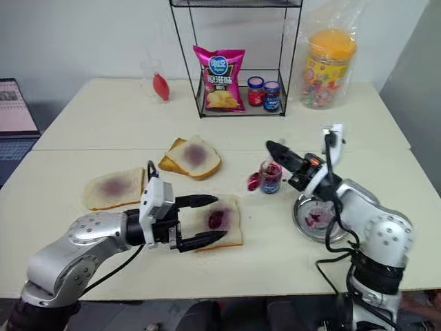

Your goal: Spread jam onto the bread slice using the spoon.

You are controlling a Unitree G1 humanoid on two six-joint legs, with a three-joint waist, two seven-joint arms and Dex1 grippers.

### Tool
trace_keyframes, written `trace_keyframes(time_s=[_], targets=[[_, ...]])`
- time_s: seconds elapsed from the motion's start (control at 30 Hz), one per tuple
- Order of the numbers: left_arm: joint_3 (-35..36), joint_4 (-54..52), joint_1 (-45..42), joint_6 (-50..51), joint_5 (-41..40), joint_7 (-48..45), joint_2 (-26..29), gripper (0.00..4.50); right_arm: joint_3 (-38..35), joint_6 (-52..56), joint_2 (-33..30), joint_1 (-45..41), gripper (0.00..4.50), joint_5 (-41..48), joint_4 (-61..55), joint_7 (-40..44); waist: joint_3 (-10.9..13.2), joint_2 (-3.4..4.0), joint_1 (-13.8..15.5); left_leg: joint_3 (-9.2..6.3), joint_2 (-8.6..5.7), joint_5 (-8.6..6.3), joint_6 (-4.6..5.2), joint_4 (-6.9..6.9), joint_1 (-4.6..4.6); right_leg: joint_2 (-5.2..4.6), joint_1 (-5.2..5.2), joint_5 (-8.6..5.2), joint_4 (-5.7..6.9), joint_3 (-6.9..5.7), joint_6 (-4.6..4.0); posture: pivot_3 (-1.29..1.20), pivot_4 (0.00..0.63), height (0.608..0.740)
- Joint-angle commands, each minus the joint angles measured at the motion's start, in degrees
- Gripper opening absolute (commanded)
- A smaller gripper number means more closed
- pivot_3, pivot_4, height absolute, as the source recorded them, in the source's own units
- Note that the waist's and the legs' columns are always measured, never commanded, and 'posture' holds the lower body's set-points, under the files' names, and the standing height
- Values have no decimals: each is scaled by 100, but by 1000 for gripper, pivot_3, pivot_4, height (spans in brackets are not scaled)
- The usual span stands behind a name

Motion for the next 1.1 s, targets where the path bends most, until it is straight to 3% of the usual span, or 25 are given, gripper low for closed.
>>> trace_keyframes(time_s=[0.03,0.17,0.4,0.8,1.1], targets=[[-493,243,-281,-389,503,-164,-138,4500,-486,-312,-270,704,35,467,-656,-591,-1,-2,42,-11,1,0,0,-1,-2,1,4,-5,-1,-5,-4,0,150,740],[-917,711,-569,-740,965,-254,-378,4500,-704,-903,-121,1358,35,373,-626,-958,1,1,6,7,1,0,0,-1,0,1,-4,-5,4,8,-4,0,150,740],[-1261,1182,-884,-999,1343,-228,-882,4500,-559,-1853,192,2262,35,-481,-157,-545,2,1,-11,12,0,0,0,8,11,1,10,1,4,16,7,0,150,740],[-1253,1312,-1039,-990,1579,-149,-1112,4500,-537,-2859,398,2267,35,-1120,1330,171,-1,0,12,15,-1,0,0,8,41,1,38,3,4,18,10,0,150,740],[-1204,1210,-1035,-884,1570,1,-1140,4500,-560,-2936,267,2053,1872,-1056,1735,307,0,1,11,16,0,0,0,6,45,1,41,3,5,19,9,0,150,740]])
